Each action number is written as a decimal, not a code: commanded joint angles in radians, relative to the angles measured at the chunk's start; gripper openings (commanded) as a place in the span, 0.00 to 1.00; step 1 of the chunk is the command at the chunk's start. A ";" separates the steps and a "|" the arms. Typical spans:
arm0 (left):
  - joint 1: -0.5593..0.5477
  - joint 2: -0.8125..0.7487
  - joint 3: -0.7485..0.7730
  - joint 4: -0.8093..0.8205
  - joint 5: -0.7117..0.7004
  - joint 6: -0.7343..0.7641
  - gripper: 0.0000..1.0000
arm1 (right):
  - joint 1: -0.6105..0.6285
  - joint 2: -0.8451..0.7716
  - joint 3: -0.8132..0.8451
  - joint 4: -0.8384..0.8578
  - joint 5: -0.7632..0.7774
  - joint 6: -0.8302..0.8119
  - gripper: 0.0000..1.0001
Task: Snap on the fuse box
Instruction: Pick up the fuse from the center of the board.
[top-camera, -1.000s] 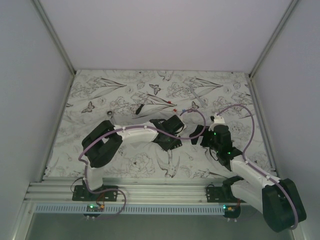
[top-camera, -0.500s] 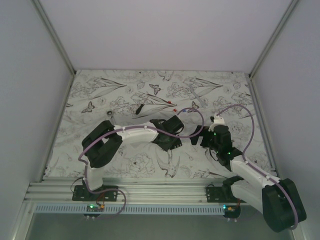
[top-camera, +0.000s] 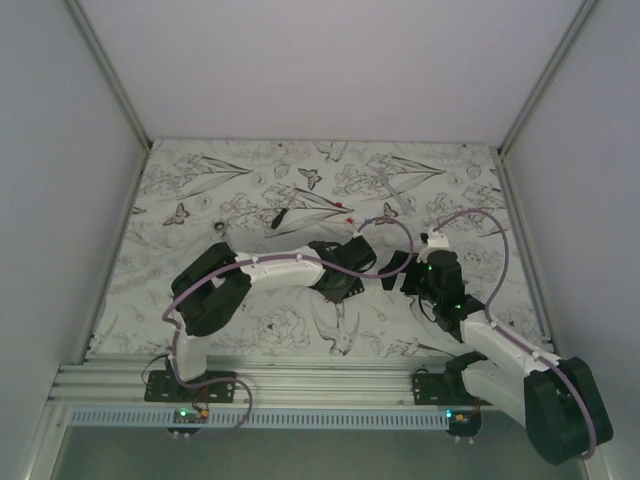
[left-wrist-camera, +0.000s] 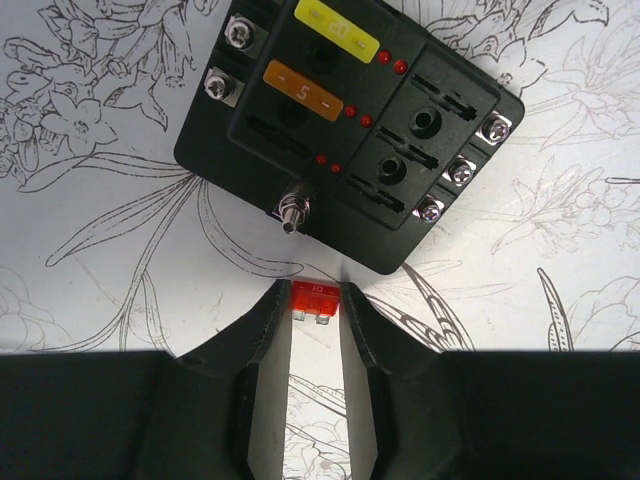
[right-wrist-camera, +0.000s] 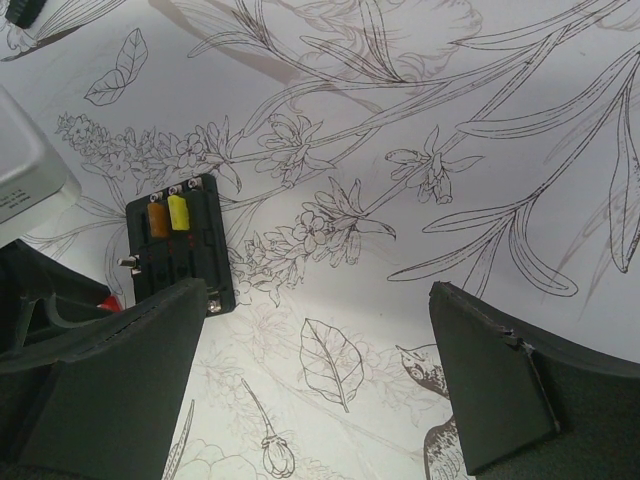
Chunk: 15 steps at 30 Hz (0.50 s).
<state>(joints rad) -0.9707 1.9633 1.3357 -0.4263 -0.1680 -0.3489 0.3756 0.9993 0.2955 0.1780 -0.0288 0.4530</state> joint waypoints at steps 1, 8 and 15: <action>-0.005 0.037 -0.001 -0.076 -0.045 -0.034 0.23 | -0.009 -0.020 -0.001 0.018 -0.010 0.001 0.99; 0.003 -0.041 0.063 -0.085 -0.067 -0.065 0.15 | -0.007 -0.054 -0.042 0.125 -0.135 0.020 0.99; 0.015 -0.146 0.141 -0.085 -0.159 -0.162 0.15 | 0.027 -0.126 -0.095 0.285 -0.243 0.047 0.98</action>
<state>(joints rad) -0.9630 1.9110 1.4223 -0.4744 -0.2390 -0.4351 0.3786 0.9173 0.2142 0.3153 -0.1925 0.4801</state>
